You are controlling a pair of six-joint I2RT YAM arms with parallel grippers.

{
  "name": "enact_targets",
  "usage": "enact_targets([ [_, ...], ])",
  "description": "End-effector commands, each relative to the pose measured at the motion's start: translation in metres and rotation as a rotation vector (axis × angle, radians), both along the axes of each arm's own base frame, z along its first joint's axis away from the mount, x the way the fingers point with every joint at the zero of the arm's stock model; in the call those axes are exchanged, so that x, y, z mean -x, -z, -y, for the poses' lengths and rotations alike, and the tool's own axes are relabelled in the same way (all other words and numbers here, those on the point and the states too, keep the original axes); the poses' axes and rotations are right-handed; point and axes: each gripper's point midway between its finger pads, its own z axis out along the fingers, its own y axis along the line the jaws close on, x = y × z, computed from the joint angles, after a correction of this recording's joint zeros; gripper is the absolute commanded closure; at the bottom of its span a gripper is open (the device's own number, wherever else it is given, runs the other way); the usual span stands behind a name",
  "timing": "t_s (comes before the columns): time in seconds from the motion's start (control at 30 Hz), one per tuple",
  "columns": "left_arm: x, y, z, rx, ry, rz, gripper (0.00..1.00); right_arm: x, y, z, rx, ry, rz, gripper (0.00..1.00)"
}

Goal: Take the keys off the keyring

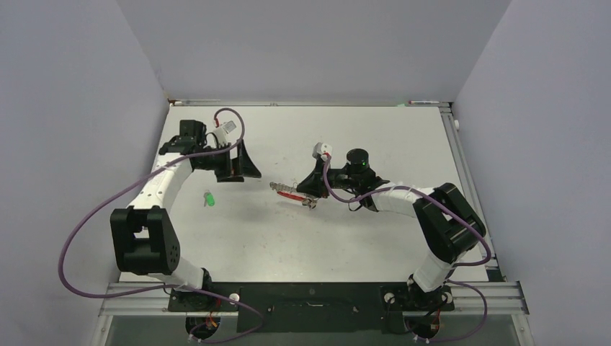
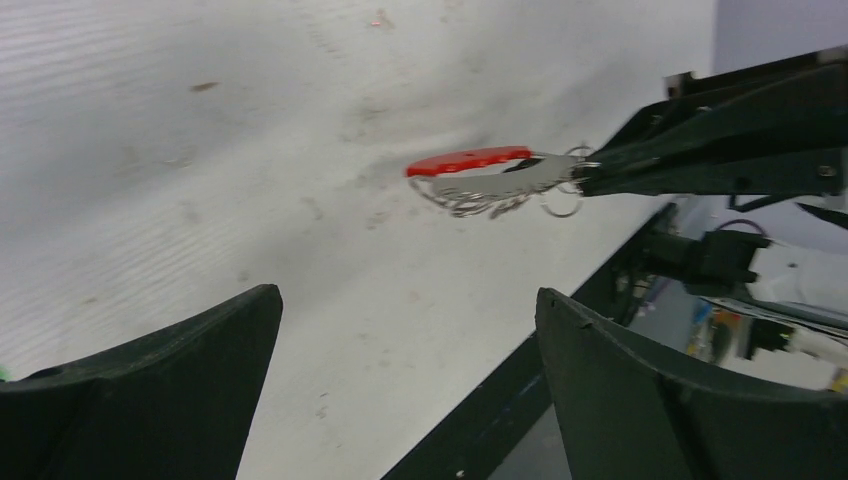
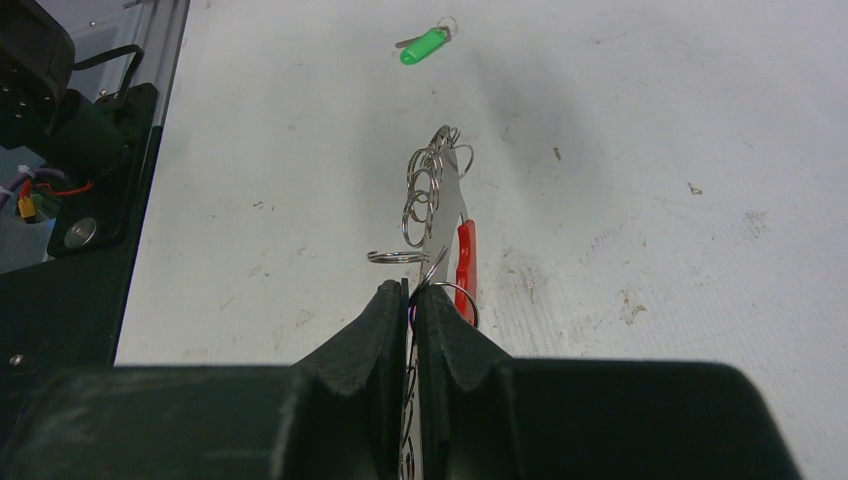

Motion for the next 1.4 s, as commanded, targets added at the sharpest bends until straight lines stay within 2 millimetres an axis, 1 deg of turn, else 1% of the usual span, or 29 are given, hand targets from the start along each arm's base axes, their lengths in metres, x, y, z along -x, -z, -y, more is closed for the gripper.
enact_targets([
  [0.0, 0.011, -0.025, 0.047, 0.265, 0.003, -0.075, 0.04, -0.002, -0.024, -0.012, -0.053, -0.040, 0.057, 0.95],
  [0.13, 0.012, -0.018, 0.063, 0.418, -0.067, -0.196, 0.04, 0.001, -0.029, -0.017, -0.064, -0.045, 0.060, 0.95],
  [0.17, 0.014, -0.013, 0.065, 0.436, -0.081, -0.219, 0.04, 0.001, -0.030, -0.019, -0.066, -0.047, 0.060, 0.95],
  [0.27, 0.018, -0.006, 0.071, 0.448, -0.100, -0.242, 0.04, 0.003, -0.034, -0.025, -0.077, -0.054, 0.061, 0.95],
  [0.37, 0.018, 0.003, 0.073, 0.448, -0.128, -0.277, 0.00, 0.006, -0.035, -0.030, -0.085, -0.069, 0.056, 0.95],
  [0.4, 0.017, 0.005, 0.073, 0.449, -0.135, -0.288, 0.04, 0.010, -0.036, -0.033, -0.087, -0.081, 0.055, 0.95],
  [0.57, 0.014, 0.014, 0.074, 0.454, -0.155, -0.322, 0.12, 0.023, -0.031, -0.044, -0.080, -0.122, 0.040, 0.95],
  [0.73, 0.016, 0.025, 0.075, 0.444, -0.166, -0.350, 0.28, 0.031, -0.027, -0.051, -0.076, -0.146, 0.034, 0.95],
  [0.93, 0.017, 0.026, 0.079, 0.435, -0.145, -0.350, 0.52, 0.034, -0.026, -0.057, -0.074, -0.167, 0.030, 0.95],
  [0.97, 0.019, 0.028, 0.079, 0.428, -0.144, -0.352, 0.55, 0.036, -0.027, -0.058, -0.074, -0.170, 0.029, 0.95],
  [1.07, 0.022, 0.031, 0.081, 0.413, -0.139, -0.352, 0.58, 0.037, -0.026, -0.059, -0.071, -0.178, 0.031, 0.95],
  [1.13, 0.022, 0.032, 0.081, 0.410, -0.140, -0.354, 0.63, 0.040, -0.026, -0.061, -0.068, -0.186, 0.032, 0.95],
  [1.27, 0.021, 0.031, 0.081, 0.411, -0.136, -0.355, 0.82, 0.043, -0.024, -0.065, -0.049, -0.203, 0.035, 0.95],
  [1.33, 0.022, 0.031, 0.081, 0.416, -0.130, -0.356, 0.90, 0.044, -0.022, -0.066, -0.043, -0.209, 0.033, 0.95],
  [1.37, 0.021, 0.030, 0.081, 0.416, -0.127, -0.350, 0.93, 0.045, -0.022, -0.066, -0.041, -0.213, 0.031, 0.92],
])
